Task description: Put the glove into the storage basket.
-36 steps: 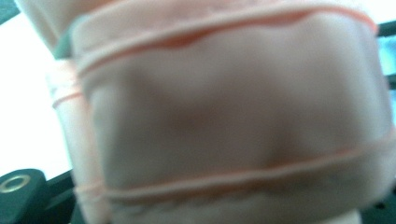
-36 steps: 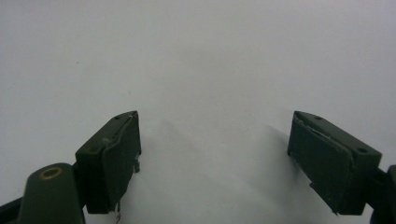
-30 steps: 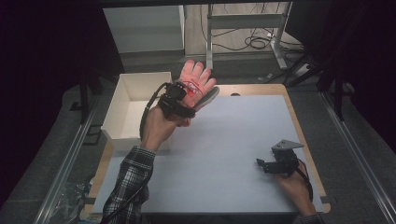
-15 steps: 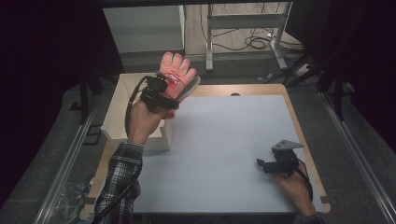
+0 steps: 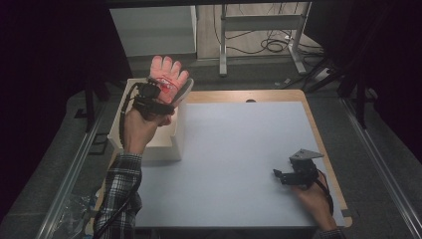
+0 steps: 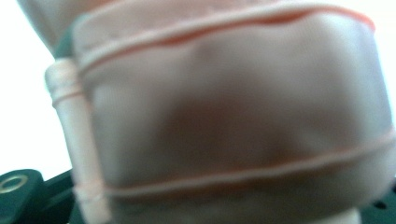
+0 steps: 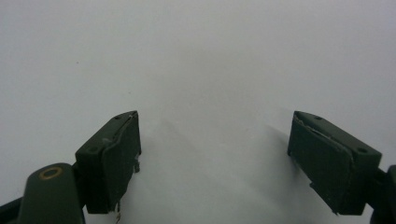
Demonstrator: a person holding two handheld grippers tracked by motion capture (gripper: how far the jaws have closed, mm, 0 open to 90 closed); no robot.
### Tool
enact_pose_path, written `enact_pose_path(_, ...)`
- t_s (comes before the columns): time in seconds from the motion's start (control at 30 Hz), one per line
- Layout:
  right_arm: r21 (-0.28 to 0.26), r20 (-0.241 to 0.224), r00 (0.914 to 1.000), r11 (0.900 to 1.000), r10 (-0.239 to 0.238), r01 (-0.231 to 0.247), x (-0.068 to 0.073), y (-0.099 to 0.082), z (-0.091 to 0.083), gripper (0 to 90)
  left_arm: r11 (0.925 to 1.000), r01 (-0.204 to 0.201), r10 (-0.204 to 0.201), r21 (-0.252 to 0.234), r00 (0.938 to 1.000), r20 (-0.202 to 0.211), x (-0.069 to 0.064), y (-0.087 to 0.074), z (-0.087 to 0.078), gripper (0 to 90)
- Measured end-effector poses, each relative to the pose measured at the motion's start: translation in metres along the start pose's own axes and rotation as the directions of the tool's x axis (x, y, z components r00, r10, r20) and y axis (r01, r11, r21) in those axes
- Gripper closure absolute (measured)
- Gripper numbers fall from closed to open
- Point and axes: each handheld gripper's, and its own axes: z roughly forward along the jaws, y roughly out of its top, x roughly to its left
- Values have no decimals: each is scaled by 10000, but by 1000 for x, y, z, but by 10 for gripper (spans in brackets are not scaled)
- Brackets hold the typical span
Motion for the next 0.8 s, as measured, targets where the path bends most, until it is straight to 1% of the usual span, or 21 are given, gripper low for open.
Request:
enact_pose_path(0.1, 2, -1, 10000, 10000, 3, -3, 0, 0, 0, 175, 9997, 230, -229, 25, 9995, -194, 9, -5, 2, 457)
enact_pose_path(0.13, 2, -1, 10000, 10000, 3, -3, 0, 0, 0, 175, 9997, 230, -229, 25, 9995, -194, 9, -5, 2, 457)
enact_pose_path(0.23, -1, 4, 10000, 10000, -4, 4, 0, 0, 0, 175, 9991, 400, -396, 114, 9986, -338, 15, -11, 7, 455)
enact_pose_path(0.3, 0, 15, 10000, 10000, -7, 7, 0, 0, 0, 175, 9987, 485, -479, 158, 9980, -414, 19, -14, 12, 453)
enact_pose_path(0.33, 0, 15, 10000, 10000, -6, 6, 0, 0, 0, 175, 9980, 602, -592, 212, 9971, -475, 23, -18, 17, 452)
enact_pose_path(0.4, 0, 16, 10000, 10000, -7, 7, 0, 0, 0, 175, 9974, 665, -646, 293, 9960, -617, 27, -21, 23, 451)
enact_pose_path(0.43, 0, 16, 10000, 10000, -7, 7, 0, 0, 0, 175, 9974, 665, -646, 293, 9960, -617, 27, -21, 23, 451)
enact_pose_path(0.5, -1, 15, 10000, 10000, -5, 5, 0, 0, 0, 175, 9957, 859, -830, 349, 9936, -765, 34, -26, 32, 450)
enact_pose_path(0.53, -1, 15, 10000, 10000, -5, 5, 0, 0, 0, 175, 9957, 859, -830, 349, 9936, -765, 34, -26, 32, 450)
enact_pose_path(0.57, 1, 17, 10000, 10000, 0, 0, 0, 0, 0, 175, 9944, 958, -914, 452, 9917, -900, 37, -29, 39, 449)
enact_pose_path(0.63, 0, 16, 10000, 10000, -4, 4, 0, 0, 0, 175, 9934, 1011, -956, 536, 9907, -970, 39, -31, 47, 448)
enact_pose_path(0.67, 0, 16, 10000, 10000, -4, 4, 0, 0, 0, 175, 9934, 1011, -956, 536, 9907, -970, 39, -31, 47, 447)
enact_pose_path(0.7, 2, 15, 10000, 10000, -4, 4, 0, 0, 0, 175, 9928, 1024, -955, 614, 9898, -1054, 38, -33, 55, 446)
enact_pose_path(0.73, 2, 16, 10000, 10000, -4, 4, 0, 0, 0, 175, 9925, 1065, -997, 601, 9892, -1074, 38, -34, 59, 446)
enact_pose_path(0.77, 1, 15, 10000, 10000, -3, 3, 0, 0, 0, 175, 9920, 1092, -1019, 629, 9889, -1084, 37, -34, 63, 446)
enact_pose_path(0.8, 2, 16, 10000, 10000, -6, 6, 0, 0, 0, 175, 9920, 1092, -1019, 629, 9889, -1084, 37, -34, 63, 445)
